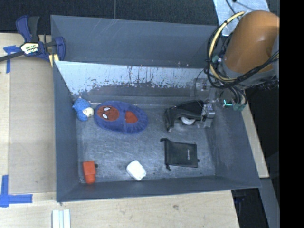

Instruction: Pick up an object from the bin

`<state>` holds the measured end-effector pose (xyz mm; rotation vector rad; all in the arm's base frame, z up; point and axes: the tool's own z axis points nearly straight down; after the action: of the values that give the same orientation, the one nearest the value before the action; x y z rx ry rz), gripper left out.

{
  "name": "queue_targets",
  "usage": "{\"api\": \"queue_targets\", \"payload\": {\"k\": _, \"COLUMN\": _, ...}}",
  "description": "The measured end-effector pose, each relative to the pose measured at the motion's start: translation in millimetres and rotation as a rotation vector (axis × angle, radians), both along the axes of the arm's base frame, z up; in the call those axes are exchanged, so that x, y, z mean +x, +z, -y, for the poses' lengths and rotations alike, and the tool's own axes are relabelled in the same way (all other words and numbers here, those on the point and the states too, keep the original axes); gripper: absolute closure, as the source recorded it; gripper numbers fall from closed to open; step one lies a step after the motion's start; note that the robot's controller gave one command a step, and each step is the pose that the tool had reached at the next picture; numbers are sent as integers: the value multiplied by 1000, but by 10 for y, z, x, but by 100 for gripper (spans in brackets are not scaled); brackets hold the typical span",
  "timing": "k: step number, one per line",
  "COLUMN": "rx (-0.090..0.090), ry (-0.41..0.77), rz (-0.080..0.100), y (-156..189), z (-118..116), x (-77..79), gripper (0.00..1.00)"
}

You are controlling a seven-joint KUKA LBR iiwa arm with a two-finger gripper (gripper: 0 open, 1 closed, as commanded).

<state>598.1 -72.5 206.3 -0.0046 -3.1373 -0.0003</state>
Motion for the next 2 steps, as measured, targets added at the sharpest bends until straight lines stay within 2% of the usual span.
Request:
{"api": "queue_targets", "payload": {"k": 1, "rx": 0, "ry": -240, "rz": 9, "y": -1040, "z": 192, "x": 188, "gripper": 0}}
{"api": "queue_targets", "payload": {"k": 2, "rx": 3, "ry": -329, "rz": 21, "y": -1256, "z": 189, "x": 271, "gripper": 0}}
